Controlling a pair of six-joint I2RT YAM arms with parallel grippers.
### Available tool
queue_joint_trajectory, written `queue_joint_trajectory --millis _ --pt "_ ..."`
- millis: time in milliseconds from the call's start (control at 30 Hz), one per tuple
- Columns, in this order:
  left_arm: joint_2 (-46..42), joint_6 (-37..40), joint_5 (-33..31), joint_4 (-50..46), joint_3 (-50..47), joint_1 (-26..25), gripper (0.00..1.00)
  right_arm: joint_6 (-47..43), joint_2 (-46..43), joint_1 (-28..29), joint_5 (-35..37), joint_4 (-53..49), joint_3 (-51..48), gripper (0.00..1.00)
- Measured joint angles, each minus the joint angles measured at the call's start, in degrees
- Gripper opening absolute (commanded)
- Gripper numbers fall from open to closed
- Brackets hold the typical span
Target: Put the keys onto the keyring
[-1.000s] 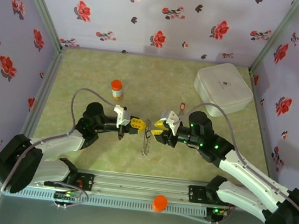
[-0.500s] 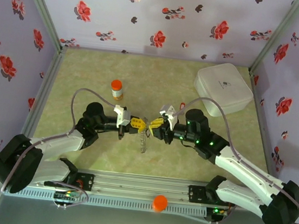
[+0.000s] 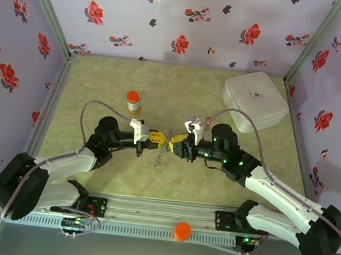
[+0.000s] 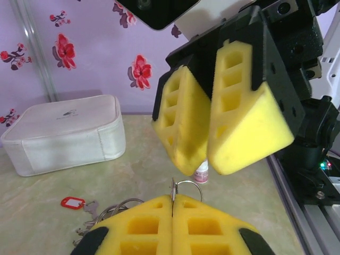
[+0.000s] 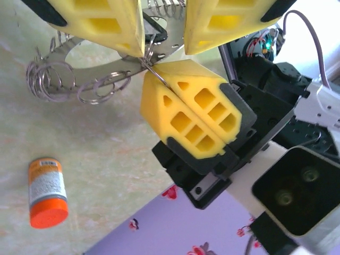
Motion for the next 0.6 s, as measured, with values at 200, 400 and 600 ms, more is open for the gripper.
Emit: queue_joint_trajectory --millis 200,400,600 --pt "-0.1 0.1 -1.6 0.0 0.0 0.0 0.00 7.1 1.4 0.1 1.6 -1.0 0.6 0.24" --pt "-0.3 0.1 -1.9 0.0 0.0 0.0 0.00 11.6 3.8 1.1 1.7 -1.1 2.1 0.18" --pt "-0.4 0.1 -2.3 0.0 0.0 0.0 0.00 13.1 3.9 1.2 2.1 -1.1 2.4 0.14"
